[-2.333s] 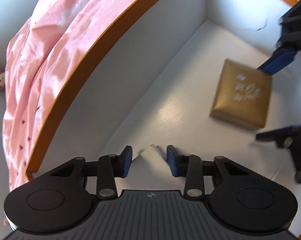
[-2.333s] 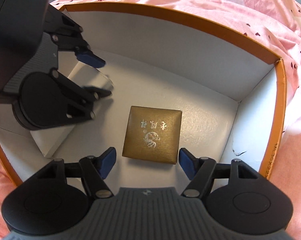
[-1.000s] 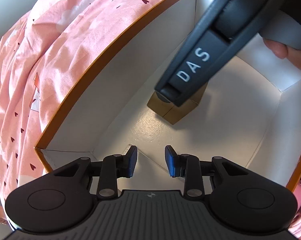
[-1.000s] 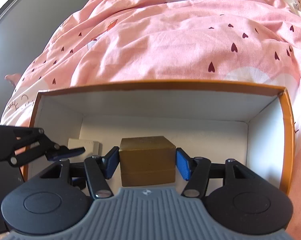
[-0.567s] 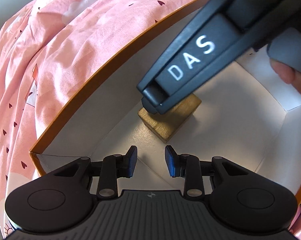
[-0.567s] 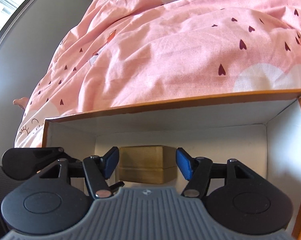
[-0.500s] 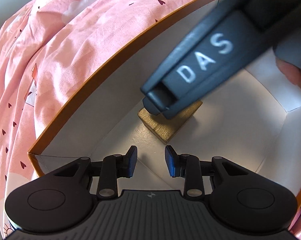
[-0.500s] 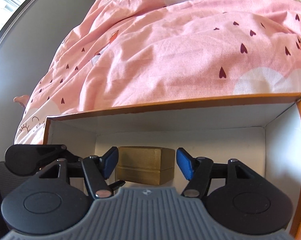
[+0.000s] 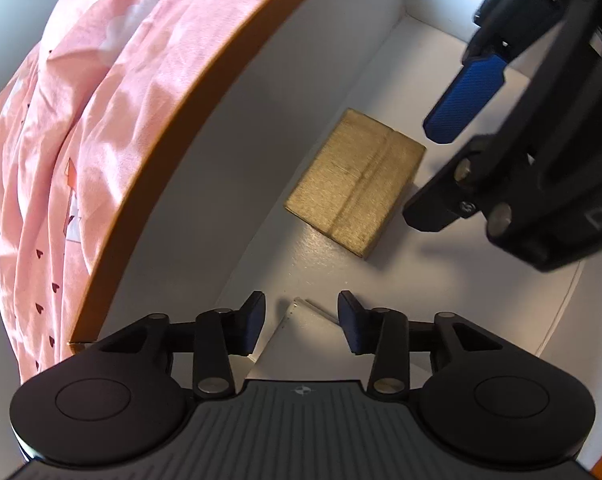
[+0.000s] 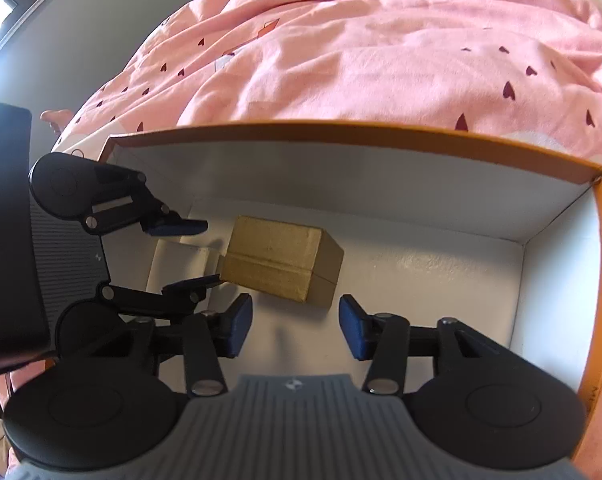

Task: Organize objects
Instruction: 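Grasp the gold box again with the right gripper and push it into the box corner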

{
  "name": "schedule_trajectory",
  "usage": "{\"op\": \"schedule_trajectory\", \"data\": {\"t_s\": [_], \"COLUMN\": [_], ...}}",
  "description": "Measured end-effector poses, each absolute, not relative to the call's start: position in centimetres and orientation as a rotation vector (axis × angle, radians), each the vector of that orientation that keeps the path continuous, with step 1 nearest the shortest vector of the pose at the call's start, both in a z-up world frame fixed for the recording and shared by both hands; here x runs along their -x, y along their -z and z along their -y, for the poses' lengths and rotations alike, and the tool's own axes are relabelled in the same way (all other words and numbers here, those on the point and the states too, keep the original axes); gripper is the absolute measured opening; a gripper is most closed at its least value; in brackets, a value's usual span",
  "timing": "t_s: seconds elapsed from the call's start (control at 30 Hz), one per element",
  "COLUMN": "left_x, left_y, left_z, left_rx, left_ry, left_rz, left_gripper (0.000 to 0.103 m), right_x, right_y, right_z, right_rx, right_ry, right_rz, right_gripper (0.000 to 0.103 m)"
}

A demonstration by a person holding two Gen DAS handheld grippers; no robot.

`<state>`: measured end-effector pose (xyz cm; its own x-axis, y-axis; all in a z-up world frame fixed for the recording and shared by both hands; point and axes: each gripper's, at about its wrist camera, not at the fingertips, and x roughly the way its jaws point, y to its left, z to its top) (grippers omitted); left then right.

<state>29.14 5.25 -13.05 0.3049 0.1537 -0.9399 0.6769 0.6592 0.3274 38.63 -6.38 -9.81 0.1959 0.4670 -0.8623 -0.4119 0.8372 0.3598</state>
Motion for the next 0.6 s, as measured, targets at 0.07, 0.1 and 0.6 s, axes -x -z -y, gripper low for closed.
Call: {"op": "schedule_trajectory", "data": {"t_s": [0.07,0.1,0.6], "left_x": [-28.7,-28.5,-28.7], "left_y": [13.3,13.5,12.1], "left_z": [-5.1,-5.0,-7.0], "left_rx": [-0.847,-0.866,-0.795], "left_ry": [0.431,0.440,0.492], "left_rz": [-1.244,-1.239,-1.233], "left_gripper": [0.053,0.056,0.059], "right_x": [-38.6,-38.6,-38.9], "right_y": [10.1,10.2,10.8], "right_z": [6.4,6.4,4.8], "right_rx": [-0.056,-0.051,-0.028], "right_ry": [-0.630,-0.637,-0.727], "right_rz": [-1.231,-1.224,-1.154], "right_gripper": [0.049,0.049,0.033]}}
